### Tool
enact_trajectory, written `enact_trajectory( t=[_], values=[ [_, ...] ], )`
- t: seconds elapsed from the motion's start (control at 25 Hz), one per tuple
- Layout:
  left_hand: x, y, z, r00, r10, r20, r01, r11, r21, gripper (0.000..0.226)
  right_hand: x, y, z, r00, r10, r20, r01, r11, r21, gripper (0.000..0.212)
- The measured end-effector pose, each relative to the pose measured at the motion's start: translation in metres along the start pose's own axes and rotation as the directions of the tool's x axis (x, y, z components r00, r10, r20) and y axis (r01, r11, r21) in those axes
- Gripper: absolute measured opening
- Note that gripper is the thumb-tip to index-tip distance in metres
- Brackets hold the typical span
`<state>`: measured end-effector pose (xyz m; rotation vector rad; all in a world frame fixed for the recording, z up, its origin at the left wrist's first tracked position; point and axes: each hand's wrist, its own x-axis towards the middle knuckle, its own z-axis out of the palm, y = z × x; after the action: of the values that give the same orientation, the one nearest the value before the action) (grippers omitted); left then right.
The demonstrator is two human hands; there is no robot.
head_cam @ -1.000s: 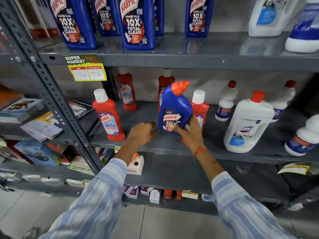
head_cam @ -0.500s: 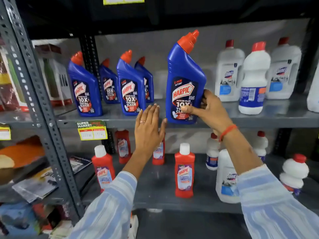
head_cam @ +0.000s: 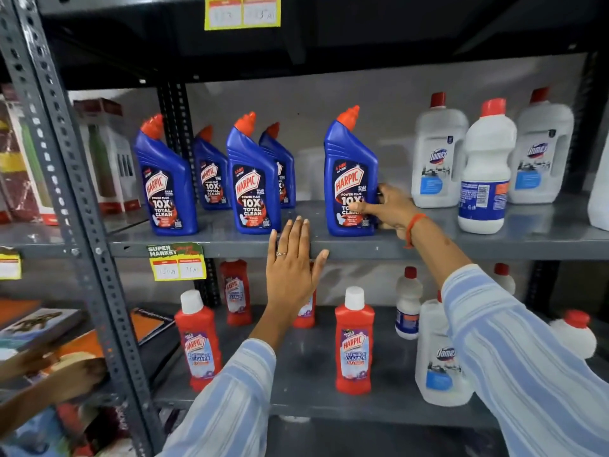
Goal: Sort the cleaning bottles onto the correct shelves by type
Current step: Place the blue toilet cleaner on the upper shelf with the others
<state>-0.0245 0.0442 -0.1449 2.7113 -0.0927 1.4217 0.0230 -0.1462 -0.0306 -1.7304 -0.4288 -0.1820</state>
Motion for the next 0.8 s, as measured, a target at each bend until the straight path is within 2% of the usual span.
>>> enact_trajectory(
  t=[0.32, 0.48, 0.6, 0.72, 0.8],
  values=[
    [0.000, 0.002, 0.001, 0.999, -0.009, -0.043, 0.008, 1.000, -0.004, 0.066, 0.001, 0.001, -0.002, 0.998, 0.051, 0.023, -0.052, 0.999, 0.012, 0.048],
    [0.001, 0.013, 0.002, 0.996, -0.072, -0.053, 0.072, 0.997, -0.009, 0.070, -0.004, 0.004, 0.001, 0.999, 0.038, -0.018, -0.038, 0.999, 0.017, 0.043],
    [-0.001, 0.021, 0.001, 0.993, -0.113, -0.042, 0.112, 0.994, -0.015, 0.073, -0.010, 0.000, 0.002, 0.998, 0.055, -0.023, -0.056, 0.998, -0.027, 0.053],
    [0.001, 0.042, -0.003, 0.996, -0.069, -0.056, 0.067, 0.997, -0.037, 0.073, -0.021, -0.010, -0.006, 0.983, -0.014, -0.184, -0.007, 0.994, -0.110, 0.065],
    [0.005, 0.069, -0.004, 0.998, 0.006, -0.064, -0.011, 0.997, -0.073, 0.073, -0.037, -0.011, -0.020, 0.907, -0.170, -0.384, 0.112, 0.979, -0.170, 0.056]
  ],
)
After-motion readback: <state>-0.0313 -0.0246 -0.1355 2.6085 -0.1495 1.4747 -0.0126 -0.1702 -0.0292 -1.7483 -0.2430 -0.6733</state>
